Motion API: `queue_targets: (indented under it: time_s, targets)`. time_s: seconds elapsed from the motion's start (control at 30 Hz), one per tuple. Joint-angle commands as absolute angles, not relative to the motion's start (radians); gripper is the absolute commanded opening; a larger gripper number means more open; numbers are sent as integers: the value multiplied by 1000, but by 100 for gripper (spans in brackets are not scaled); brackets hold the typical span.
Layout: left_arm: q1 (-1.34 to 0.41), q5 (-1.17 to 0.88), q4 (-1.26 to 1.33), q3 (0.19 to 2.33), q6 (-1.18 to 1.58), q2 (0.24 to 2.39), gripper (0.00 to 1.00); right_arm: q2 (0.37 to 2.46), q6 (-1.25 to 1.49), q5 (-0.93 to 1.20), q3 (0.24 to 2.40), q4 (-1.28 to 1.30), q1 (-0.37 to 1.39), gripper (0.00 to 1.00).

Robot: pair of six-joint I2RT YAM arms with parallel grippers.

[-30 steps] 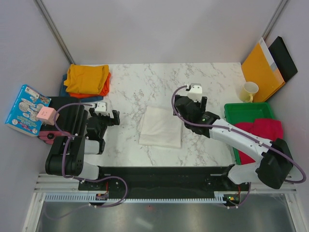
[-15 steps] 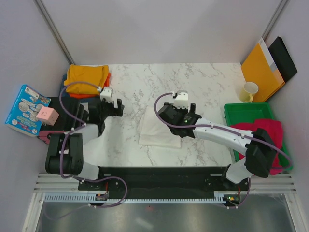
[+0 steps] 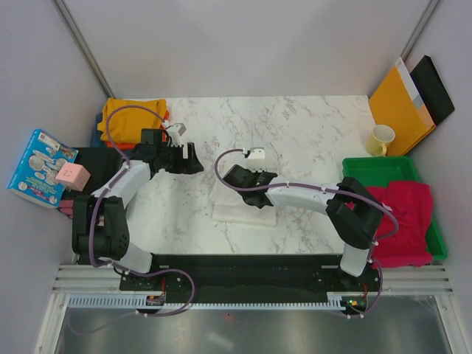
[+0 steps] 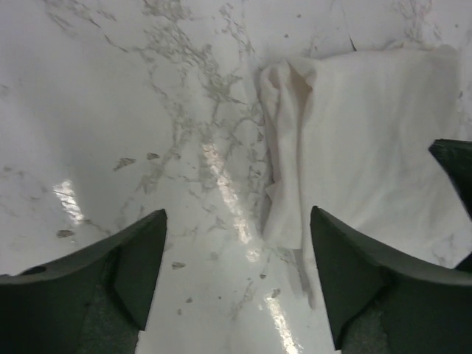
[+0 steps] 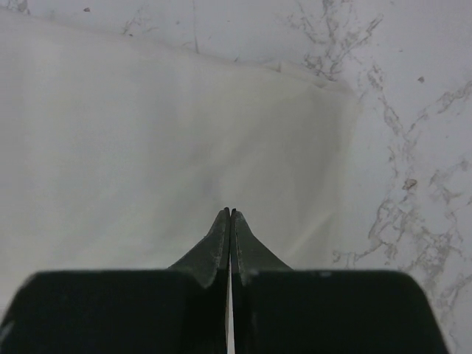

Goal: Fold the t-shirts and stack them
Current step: Fold the tshirt

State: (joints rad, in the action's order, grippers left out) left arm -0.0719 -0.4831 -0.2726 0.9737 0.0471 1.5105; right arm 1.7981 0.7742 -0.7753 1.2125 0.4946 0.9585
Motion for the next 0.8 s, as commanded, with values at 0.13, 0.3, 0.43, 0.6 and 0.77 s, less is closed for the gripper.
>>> queue_targets:
  time_s: [0.13,0.3,0.43,0.6,0.77]
  targets:
    - [-161,-601,-341,988,104,1539,70,1905,825,-650,1313,400,950,0]
    - [-172,-612,-330,986,126,1600,64,1927,882,-623,1278,396,911,0]
    - [-176,-612,-321,992,144,1663,63,1922,896,-620,1246,388,896,0]
    - [-196,-626,-319,1008,166,1723,68,1942,899,-597,1232,390,873,0]
    - [-242,-614,-319,1014,175,1761,85,1953,916,-581,1201,388,864,0]
